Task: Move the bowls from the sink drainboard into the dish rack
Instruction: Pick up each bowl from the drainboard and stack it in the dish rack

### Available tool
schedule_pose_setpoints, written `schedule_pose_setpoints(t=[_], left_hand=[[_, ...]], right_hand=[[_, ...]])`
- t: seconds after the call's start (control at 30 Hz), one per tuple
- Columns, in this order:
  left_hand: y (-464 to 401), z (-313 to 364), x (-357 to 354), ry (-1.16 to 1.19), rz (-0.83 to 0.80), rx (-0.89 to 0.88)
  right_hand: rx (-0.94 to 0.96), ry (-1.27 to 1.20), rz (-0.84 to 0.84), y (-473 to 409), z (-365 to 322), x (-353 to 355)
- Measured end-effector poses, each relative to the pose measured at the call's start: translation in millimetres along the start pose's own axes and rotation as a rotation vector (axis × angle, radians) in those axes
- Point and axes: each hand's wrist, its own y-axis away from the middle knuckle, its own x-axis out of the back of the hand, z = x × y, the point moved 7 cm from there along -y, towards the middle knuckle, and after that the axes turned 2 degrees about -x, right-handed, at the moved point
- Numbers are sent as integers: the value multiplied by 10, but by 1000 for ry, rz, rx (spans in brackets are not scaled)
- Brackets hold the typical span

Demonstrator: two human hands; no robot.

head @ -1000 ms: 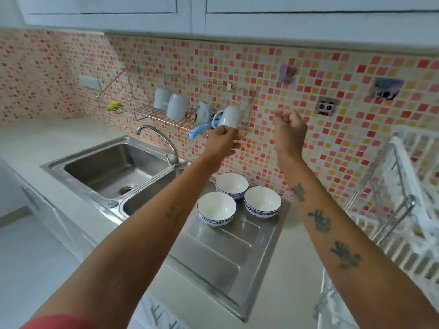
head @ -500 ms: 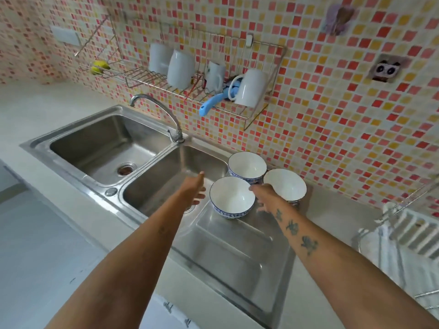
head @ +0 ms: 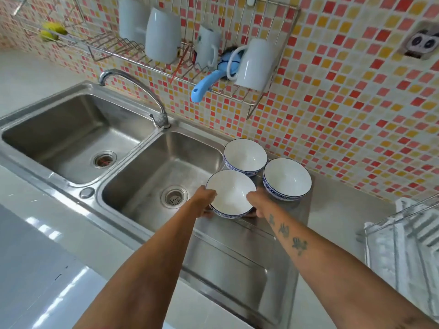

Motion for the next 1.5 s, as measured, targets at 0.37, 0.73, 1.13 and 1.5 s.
schedule_pose_setpoints(t=[0.37, 0.73, 1.13, 1.5], left_hand=[[16, -46, -21, 72, 8, -48], [717, 508, -358, 183, -46, -292], [2918, 1899, -1352, 464, -815, -531], [4397, 2015, -2929, 135, -1210, -450]], right_hand=[[84, 65, 117, 95, -52, 57], [307, 5, 260, 714, -544, 662], [1005, -270, 531, 3336, -1344, 2293], [1195, -516, 859, 4740, -418, 4013]])
